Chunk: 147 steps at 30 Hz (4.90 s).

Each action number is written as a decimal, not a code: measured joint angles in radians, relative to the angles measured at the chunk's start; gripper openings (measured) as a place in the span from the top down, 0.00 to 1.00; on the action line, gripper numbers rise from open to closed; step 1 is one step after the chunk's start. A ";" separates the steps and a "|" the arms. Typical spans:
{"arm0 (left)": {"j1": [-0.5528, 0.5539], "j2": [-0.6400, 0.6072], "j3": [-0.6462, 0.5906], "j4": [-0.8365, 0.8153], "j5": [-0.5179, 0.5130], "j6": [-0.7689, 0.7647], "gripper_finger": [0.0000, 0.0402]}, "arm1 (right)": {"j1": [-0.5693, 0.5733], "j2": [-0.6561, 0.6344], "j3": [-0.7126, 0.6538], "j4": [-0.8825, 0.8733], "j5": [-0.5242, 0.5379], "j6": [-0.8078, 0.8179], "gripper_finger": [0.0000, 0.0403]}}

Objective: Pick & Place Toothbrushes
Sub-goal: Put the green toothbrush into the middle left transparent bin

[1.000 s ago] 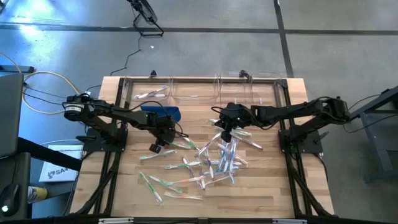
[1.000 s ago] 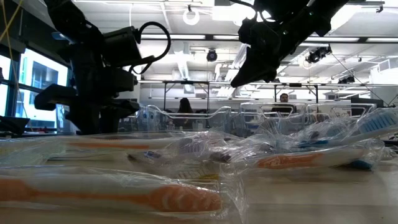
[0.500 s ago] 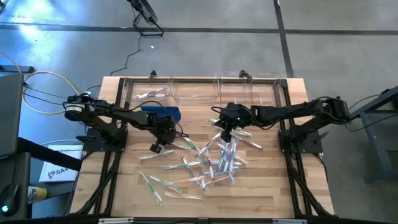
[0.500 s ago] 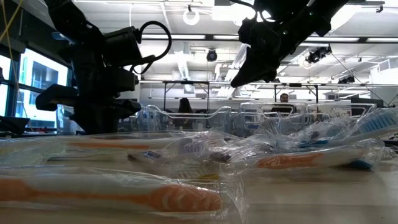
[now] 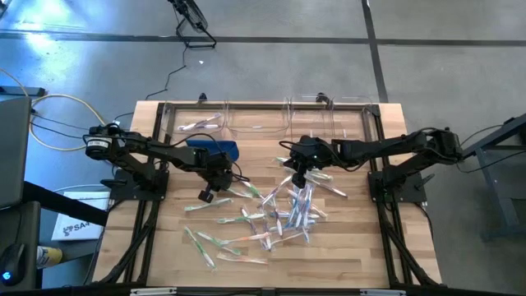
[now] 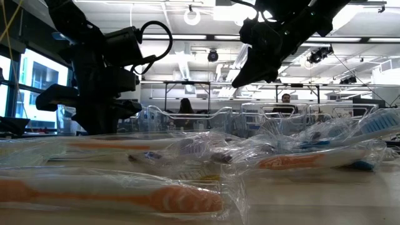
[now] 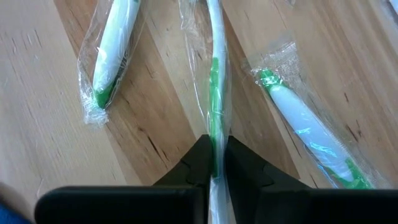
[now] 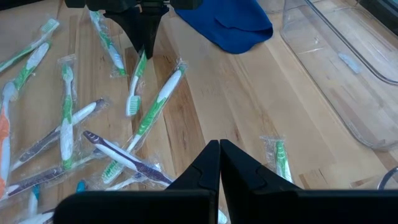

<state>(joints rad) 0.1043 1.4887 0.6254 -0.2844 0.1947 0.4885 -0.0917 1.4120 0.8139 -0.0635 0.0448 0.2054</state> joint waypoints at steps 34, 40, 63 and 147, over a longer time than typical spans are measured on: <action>0.000 -0.210 -0.003 -0.082 -0.080 0.064 0.94 | 0.000 0.000 0.000 -0.008 -0.003 0.000 0.99; 0.001 -0.283 -0.003 -0.087 -0.105 0.064 0.94 | 0.000 0.000 0.000 -0.012 -0.003 0.000 0.99; 0.044 -0.497 0.214 0.057 -0.589 0.090 0.97 | 0.000 0.000 0.000 -0.016 -0.020 -0.040 0.99; 0.544 0.391 0.734 -0.109 -0.167 -0.144 0.69 | 0.169 -0.223 0.000 -0.124 0.135 -0.094 0.99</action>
<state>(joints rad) 0.6479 1.8801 1.3594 -0.3933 0.0280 0.3447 0.0769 1.1892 0.8139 -0.1871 0.1803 0.1116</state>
